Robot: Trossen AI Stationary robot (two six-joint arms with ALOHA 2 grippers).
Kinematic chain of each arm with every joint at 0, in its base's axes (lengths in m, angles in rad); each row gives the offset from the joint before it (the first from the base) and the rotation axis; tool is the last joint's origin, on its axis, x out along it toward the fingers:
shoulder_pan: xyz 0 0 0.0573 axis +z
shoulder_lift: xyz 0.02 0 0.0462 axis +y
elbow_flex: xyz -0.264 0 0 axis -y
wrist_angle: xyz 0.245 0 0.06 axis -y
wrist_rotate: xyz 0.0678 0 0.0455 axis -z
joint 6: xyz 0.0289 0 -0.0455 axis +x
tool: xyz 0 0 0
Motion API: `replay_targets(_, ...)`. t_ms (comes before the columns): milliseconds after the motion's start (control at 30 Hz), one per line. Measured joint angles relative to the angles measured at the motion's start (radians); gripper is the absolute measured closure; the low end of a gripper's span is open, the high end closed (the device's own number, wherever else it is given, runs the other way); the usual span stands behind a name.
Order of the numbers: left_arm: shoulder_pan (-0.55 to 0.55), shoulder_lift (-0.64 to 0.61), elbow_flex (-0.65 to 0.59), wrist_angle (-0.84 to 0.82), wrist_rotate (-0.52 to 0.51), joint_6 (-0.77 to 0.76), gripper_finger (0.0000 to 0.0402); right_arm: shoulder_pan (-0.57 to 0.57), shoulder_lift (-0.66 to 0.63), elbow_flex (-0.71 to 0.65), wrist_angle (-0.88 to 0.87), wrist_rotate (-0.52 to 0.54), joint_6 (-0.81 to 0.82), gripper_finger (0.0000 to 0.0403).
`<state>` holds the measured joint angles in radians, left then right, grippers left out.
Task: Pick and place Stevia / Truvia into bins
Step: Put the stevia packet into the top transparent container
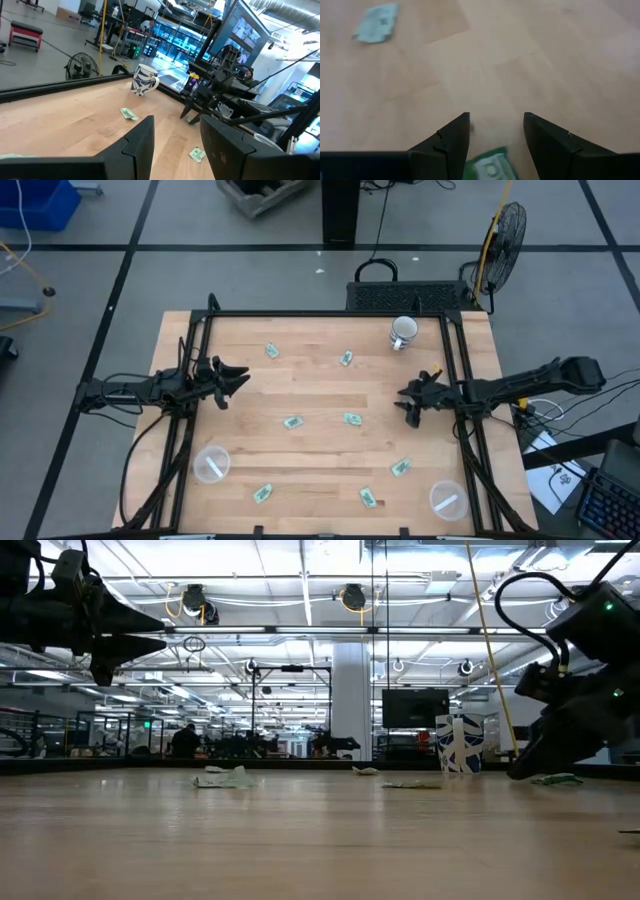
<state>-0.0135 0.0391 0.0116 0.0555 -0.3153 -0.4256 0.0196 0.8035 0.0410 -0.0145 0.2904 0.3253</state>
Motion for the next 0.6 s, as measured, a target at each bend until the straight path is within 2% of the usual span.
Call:
replay_targets(67,0.000,0.000,0.000,0.000,0.000,0.001,0.0238,0.000,0.015,0.000,0.001,0.029,0.022,0.0222)
replay_targets(300,0.000,0.000,0.000,0.000,0.000,0.002,0.0238,0.000,0.042,0.000,0.031,0.030,0.030,0.0222)
replay_targets(467,0.000,0.000,0.000,0.000,0.000,0.002,0.0238,0.000,0.013,0.003,0.168,-0.115,0.031,0.0222)
replay_targets(600,0.000,0.000,0.000,0.000,0.000,0.002,0.0238,-0.001,-0.010,0.032,0.134,-0.187,0.065,0.0222)
